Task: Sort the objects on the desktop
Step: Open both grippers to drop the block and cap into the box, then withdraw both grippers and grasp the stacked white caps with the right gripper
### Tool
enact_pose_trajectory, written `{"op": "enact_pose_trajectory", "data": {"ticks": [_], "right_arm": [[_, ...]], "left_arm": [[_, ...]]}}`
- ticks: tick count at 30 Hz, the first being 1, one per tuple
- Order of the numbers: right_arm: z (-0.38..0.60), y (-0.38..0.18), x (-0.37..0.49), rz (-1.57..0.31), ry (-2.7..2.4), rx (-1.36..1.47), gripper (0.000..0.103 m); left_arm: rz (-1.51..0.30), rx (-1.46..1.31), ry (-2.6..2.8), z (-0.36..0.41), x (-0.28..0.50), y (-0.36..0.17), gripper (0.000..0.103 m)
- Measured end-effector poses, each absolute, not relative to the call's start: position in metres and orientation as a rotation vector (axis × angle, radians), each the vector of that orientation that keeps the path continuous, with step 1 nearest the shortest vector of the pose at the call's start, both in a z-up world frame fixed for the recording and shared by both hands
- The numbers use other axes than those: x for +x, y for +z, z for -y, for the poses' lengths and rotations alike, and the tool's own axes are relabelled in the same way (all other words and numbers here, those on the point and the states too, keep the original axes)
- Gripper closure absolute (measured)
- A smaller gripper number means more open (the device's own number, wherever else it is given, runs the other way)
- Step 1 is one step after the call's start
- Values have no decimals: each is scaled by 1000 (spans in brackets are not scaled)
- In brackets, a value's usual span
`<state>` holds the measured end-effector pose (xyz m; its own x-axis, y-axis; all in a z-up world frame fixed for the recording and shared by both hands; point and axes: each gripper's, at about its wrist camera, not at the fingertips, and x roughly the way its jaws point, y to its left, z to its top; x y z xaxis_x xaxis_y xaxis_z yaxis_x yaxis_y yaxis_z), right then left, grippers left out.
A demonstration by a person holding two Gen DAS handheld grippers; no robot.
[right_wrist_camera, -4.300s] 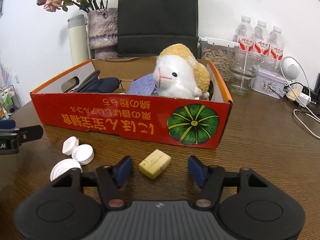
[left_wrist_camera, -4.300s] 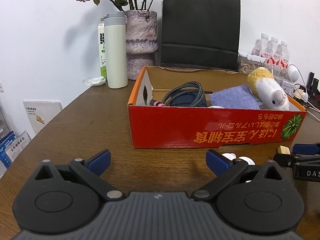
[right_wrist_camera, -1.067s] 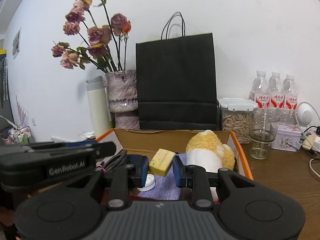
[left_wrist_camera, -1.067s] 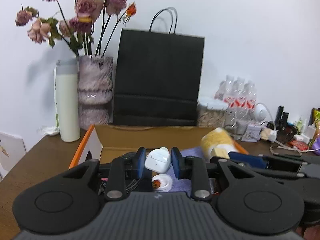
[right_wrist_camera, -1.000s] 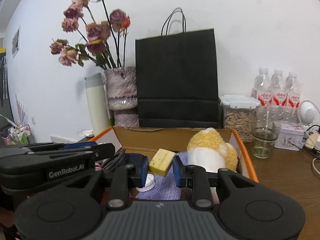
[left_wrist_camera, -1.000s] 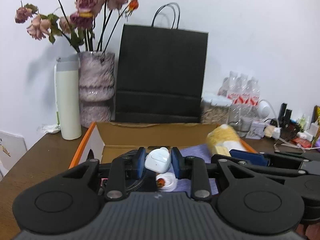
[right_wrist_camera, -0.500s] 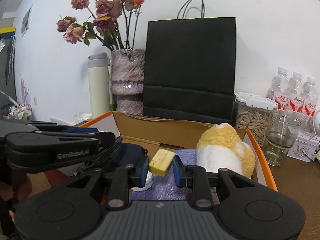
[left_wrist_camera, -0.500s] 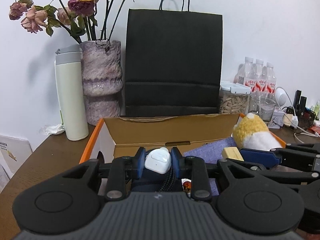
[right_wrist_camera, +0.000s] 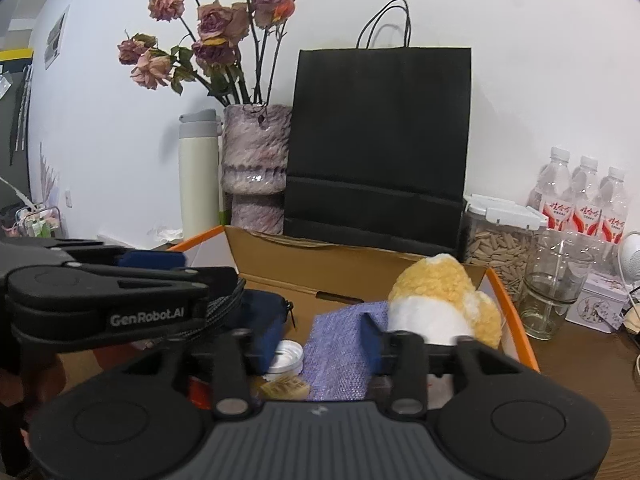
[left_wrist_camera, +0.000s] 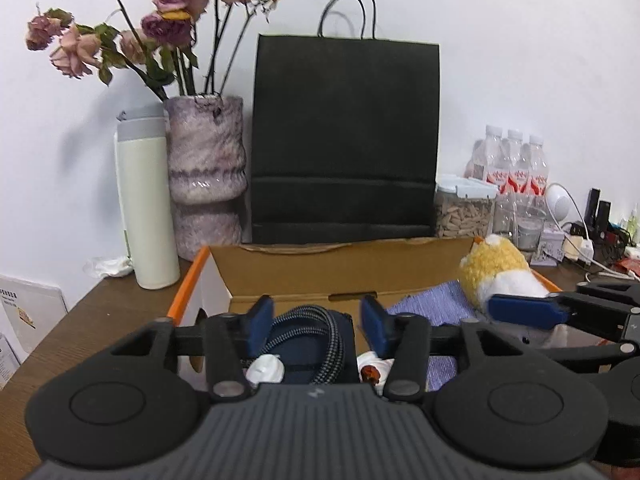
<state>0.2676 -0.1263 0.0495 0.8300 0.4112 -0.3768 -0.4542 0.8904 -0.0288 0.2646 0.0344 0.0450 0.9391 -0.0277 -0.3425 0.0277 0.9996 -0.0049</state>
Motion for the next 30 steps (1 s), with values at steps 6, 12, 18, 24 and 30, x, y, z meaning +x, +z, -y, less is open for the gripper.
{"op": "enact_pose_trajectory", "data": {"ticks": [6, 12, 18, 24, 30], "right_arm": [[127, 55, 260, -341, 446, -129, 3], [127, 61, 251, -315, 425, -134, 0], [135, 62, 238, -309, 411, -132, 0], [152, 61, 216, -342, 418, -104, 0], [155, 48, 188, -452, 486, -107, 0]], "left_arm": [[-287, -23, 35, -39, 255, 50, 0], [-258, -37, 63, -43, 244, 53, 0], [-250, -63, 92, -55, 223, 55, 0], [-287, -69, 107, -63, 199, 51, 0], [-358, -71, 92, -69, 170, 40, 0]]}}
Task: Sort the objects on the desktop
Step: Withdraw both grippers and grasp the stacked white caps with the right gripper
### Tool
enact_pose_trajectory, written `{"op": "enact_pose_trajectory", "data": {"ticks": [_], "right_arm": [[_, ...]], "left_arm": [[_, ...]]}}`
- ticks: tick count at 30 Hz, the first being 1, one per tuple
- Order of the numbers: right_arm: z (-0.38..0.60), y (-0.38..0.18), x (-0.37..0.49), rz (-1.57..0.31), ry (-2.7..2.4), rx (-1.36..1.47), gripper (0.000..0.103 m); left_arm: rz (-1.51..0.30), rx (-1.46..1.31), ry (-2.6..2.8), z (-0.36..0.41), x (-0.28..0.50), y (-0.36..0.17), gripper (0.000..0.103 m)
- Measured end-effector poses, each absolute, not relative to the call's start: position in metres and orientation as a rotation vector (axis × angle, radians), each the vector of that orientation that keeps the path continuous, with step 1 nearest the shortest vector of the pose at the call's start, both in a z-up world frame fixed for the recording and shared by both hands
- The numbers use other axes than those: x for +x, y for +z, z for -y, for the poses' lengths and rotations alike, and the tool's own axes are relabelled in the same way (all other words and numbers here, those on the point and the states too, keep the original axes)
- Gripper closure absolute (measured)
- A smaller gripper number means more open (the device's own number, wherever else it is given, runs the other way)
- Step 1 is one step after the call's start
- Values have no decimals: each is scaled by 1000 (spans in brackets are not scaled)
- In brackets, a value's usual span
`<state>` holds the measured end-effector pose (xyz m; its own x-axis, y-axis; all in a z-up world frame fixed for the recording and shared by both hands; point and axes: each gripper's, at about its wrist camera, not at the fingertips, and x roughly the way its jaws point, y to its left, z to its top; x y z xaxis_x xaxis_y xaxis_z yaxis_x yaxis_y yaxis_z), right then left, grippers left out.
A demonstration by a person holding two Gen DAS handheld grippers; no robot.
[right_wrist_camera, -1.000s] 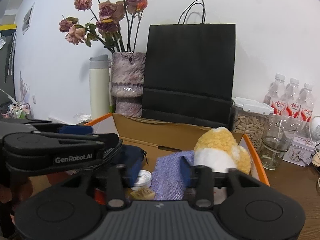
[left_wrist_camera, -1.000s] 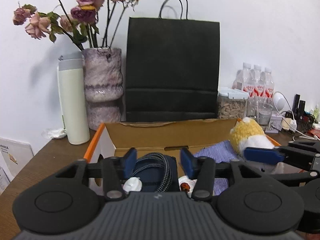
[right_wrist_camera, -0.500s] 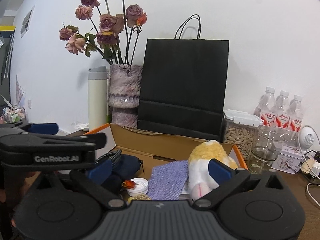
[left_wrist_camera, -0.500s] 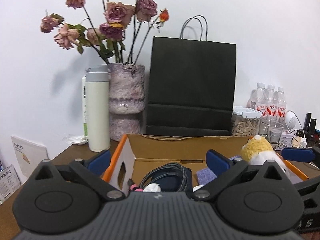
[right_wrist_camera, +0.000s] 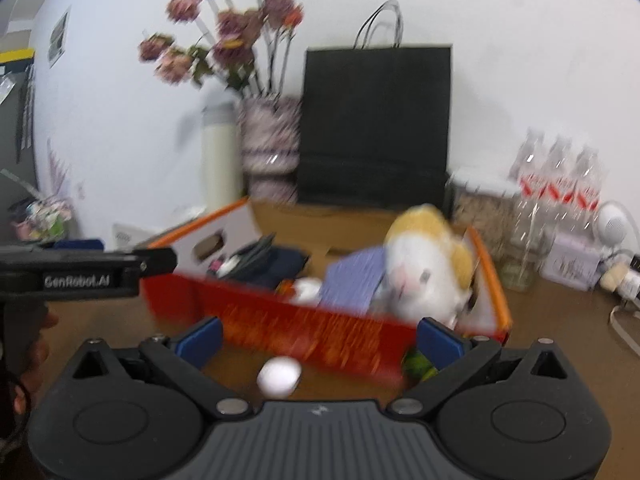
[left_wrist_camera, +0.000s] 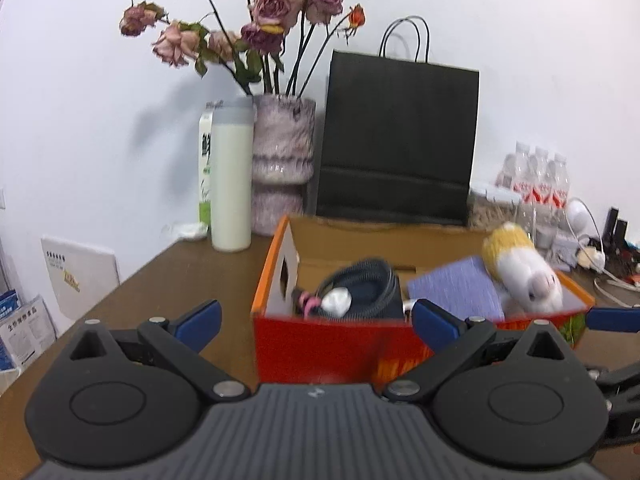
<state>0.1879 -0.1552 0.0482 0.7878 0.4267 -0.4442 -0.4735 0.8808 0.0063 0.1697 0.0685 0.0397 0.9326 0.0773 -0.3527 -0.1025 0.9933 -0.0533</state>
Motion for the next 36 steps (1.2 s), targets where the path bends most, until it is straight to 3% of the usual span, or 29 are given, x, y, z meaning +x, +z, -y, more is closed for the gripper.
{"op": "enact_pose_trajectory", "data": {"ticks": [20, 26, 28, 29, 36], "right_arm": [[124, 7, 163, -649, 505, -182, 3], [125, 7, 166, -660, 511, -159, 35], [126, 8, 166, -654, 510, -149, 58], [127, 9, 166, -652, 509, -145, 62], [132, 10, 169, -653, 531, -112, 64]], "left_arm": [[-493, -106, 110, -91, 132, 18, 0], [-503, -98, 107, -90, 132, 17, 0], [-507, -97, 108, -89, 133, 16, 0], [-509, -97, 108, -89, 133, 16, 0], [-518, -89, 100, -86, 134, 14, 0]]}}
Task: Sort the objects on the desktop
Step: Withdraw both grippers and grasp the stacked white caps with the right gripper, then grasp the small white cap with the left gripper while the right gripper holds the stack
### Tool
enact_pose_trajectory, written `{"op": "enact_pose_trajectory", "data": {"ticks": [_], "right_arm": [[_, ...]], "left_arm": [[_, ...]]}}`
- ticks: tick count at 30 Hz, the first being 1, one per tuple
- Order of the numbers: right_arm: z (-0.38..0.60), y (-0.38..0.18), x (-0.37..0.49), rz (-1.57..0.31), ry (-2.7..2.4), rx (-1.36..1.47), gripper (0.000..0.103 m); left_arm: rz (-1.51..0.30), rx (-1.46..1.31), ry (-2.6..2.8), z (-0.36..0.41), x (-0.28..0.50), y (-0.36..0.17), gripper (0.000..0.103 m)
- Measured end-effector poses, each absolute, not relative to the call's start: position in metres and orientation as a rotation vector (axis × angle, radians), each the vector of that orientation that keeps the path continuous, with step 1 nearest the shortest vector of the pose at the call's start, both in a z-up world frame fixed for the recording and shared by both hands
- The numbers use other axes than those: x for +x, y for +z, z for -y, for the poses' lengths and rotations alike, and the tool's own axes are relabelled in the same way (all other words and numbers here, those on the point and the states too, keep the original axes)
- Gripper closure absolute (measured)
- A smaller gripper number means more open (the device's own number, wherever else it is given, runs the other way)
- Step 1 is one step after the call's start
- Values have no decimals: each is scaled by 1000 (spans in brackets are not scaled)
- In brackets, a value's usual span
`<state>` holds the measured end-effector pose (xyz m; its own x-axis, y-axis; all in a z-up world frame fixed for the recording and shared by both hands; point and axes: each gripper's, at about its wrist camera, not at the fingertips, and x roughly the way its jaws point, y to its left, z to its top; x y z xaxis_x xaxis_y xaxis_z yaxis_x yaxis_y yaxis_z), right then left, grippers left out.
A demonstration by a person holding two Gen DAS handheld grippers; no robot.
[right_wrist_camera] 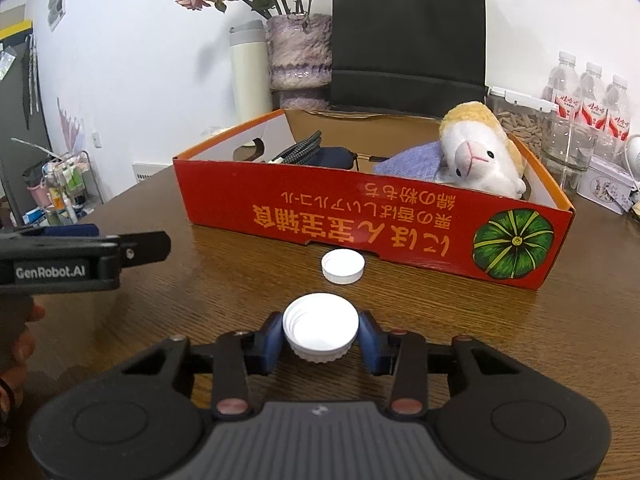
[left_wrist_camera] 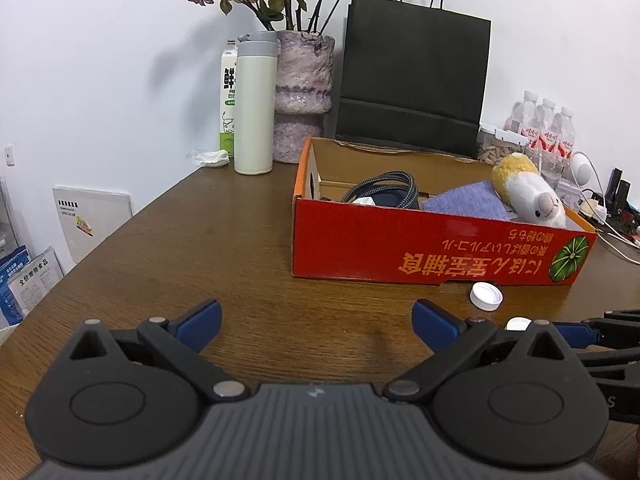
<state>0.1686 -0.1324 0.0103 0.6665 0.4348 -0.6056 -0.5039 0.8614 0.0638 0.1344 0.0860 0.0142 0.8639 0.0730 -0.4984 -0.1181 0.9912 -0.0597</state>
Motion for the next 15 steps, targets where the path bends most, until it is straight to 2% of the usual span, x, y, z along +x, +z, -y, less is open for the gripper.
{"op": "enact_pose_trajectory", "data": {"ticks": [15], "right_arm": [[168, 21, 180, -604, 486, -71, 64]], "left_arm": [[-566, -68, 33, -49, 152, 12, 0]]}}
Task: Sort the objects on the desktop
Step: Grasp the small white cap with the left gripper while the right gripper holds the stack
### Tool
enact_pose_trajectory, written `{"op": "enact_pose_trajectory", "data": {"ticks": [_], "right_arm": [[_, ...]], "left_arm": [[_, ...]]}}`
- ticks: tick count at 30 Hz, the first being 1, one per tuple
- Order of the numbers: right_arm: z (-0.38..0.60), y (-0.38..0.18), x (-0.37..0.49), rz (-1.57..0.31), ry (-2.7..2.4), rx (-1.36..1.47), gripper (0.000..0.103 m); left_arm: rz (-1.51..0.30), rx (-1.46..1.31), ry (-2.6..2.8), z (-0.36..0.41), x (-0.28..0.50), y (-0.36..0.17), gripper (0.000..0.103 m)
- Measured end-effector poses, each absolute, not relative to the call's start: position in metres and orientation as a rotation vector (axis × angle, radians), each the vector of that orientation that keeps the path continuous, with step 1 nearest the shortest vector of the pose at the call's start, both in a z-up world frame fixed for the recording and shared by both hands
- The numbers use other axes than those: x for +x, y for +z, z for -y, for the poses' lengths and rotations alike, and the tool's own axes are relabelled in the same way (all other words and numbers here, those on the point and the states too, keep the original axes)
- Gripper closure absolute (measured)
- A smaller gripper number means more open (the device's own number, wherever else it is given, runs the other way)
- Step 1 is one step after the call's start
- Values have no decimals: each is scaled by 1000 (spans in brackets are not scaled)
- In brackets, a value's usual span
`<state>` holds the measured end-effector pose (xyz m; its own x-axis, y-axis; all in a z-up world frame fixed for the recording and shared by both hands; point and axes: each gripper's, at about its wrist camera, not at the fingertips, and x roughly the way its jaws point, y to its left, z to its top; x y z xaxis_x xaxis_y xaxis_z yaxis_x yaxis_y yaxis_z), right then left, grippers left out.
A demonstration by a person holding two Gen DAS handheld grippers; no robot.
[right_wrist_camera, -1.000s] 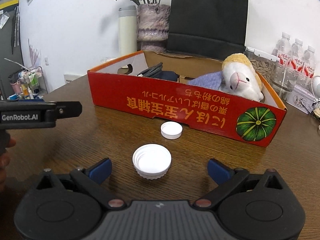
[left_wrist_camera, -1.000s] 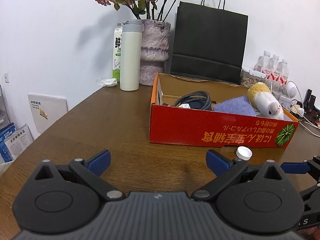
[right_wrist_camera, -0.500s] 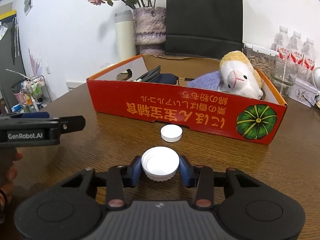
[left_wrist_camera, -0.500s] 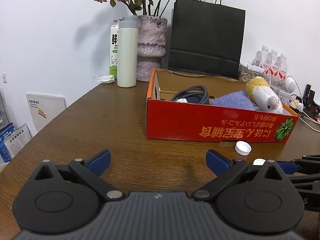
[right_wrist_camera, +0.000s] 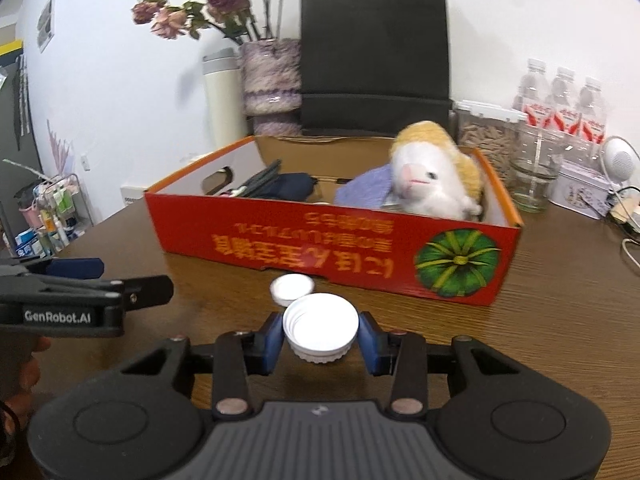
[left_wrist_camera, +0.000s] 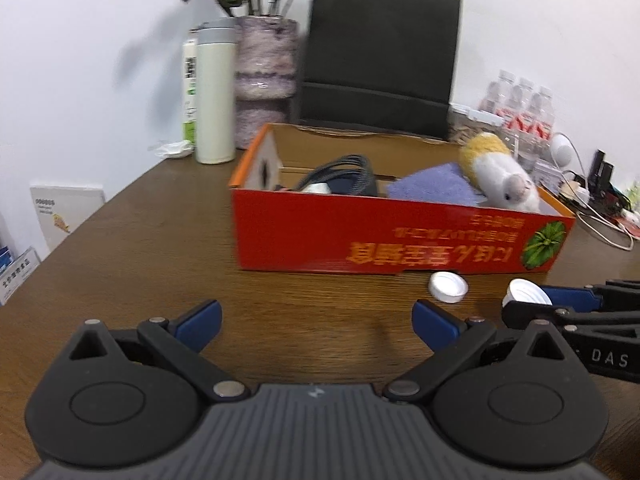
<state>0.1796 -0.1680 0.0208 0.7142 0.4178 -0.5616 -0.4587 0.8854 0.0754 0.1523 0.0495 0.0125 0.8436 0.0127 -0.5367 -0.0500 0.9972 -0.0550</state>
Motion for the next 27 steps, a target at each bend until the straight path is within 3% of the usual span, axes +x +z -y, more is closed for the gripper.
{"op": "enact_pose_trajectory", "data": {"ticks": [17, 27], "right_arm": [[228, 16, 197, -593, 428, -68, 64], [239, 15, 203, -594, 416, -55, 64]], "left_arm": [[-622, 2, 14, 31, 206, -2, 1], [-657, -14, 23, 40, 219, -8, 30]]}}
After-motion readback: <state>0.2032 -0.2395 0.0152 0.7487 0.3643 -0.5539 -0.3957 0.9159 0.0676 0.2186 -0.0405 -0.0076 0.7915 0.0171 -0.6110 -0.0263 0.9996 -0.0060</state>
